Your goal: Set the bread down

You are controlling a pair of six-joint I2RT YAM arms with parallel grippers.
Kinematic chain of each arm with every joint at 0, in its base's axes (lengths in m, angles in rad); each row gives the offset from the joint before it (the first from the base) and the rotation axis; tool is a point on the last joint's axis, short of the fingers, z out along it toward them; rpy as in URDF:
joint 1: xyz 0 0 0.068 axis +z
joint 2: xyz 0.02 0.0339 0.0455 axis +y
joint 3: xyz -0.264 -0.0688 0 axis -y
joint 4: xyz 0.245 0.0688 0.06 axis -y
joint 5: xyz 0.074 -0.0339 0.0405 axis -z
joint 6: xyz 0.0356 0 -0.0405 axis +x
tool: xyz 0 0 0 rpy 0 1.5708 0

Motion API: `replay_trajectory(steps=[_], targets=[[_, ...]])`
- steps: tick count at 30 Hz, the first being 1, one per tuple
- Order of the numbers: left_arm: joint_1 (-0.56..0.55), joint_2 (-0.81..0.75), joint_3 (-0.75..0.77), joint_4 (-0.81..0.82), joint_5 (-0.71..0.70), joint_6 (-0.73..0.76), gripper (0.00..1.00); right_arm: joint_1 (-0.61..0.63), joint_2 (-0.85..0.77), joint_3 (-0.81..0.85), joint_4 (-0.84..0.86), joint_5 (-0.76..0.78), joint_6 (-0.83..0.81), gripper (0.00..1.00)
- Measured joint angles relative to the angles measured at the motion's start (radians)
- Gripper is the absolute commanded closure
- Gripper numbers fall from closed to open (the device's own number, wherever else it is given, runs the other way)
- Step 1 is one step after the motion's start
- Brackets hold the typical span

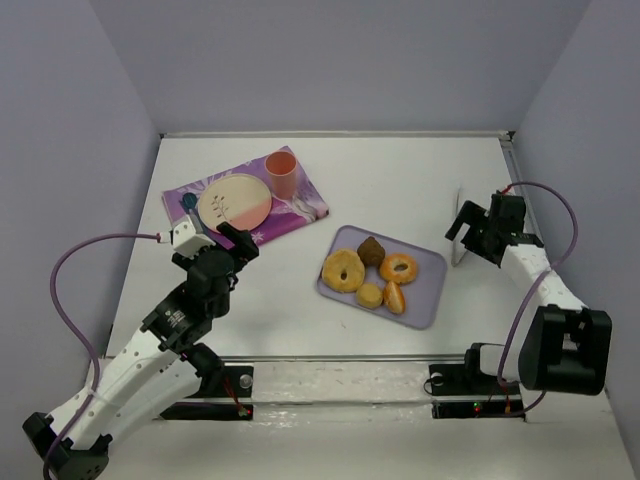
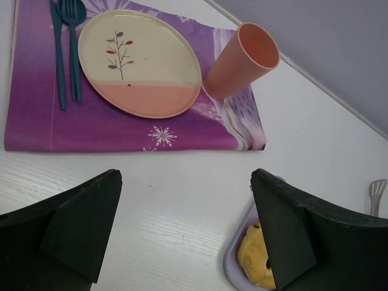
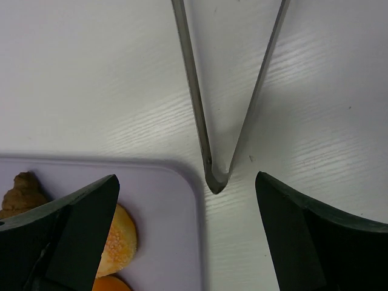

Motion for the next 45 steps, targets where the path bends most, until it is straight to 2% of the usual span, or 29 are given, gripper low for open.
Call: replay_trajectory(steps=[4, 11, 18, 23, 25, 26, 27, 28, 34, 38, 42, 45], targets=[[0.000, 0.000, -0.004, 0.008, 0.000, 0.000, 0.01, 0.000, 0.142, 0.049, -0.021, 0.022, -0.003, 0.00], [0.000, 0.000, -0.013, 0.015, 0.000, 0.001, 0.01, 0.000, 0.282, 0.128, -0.042, 0.114, -0.011, 0.00], [0.000, -0.008, -0.016, 0.021, -0.005, 0.000, 0.01, 0.000, 0.583, 0.334, -0.041, 0.173, -0.063, 0.00], [0.000, -0.047, -0.019, 0.018, -0.023, -0.009, 0.01, 0.002, 0.696, 0.472, -0.072, 0.240, -0.058, 0.02], [0.002, -0.067, -0.024, 0.018, -0.030, -0.012, 0.01, 0.002, 0.721, 0.505, -0.074, 0.255, -0.048, 0.10], [0.003, -0.077, -0.029, 0.018, -0.033, -0.013, 0.01, 0.002, 0.728, 0.514, -0.072, 0.261, -0.045, 0.29], [0.005, -0.094, -0.038, 0.016, -0.038, -0.017, 0.01, 0.002, 0.736, 0.523, -0.072, 0.267, -0.037, 0.42], [0.006, -0.109, -0.043, 0.016, -0.042, -0.018, 0.01, 0.002, 0.739, 0.529, -0.069, 0.275, -0.029, 0.55], [0.006, -0.128, -0.048, 0.013, -0.055, -0.022, 0.01, 0.002, 0.732, 0.524, -0.069, 0.308, -0.023, 0.65], [0.006, -0.125, -0.048, 0.013, -0.055, -0.023, 0.01, 0.002, 0.639, 0.453, -0.109, 0.263, -0.051, 0.65], [0.006, -0.109, -0.048, 0.014, -0.050, -0.021, 0.01, 0.031, 0.385, 0.361, -0.149, 0.176, -0.080, 0.64], [0.006, -0.088, -0.048, 0.024, -0.040, -0.018, 0.01, 0.085, 0.219, 0.343, -0.158, 0.103, -0.087, 0.57]])
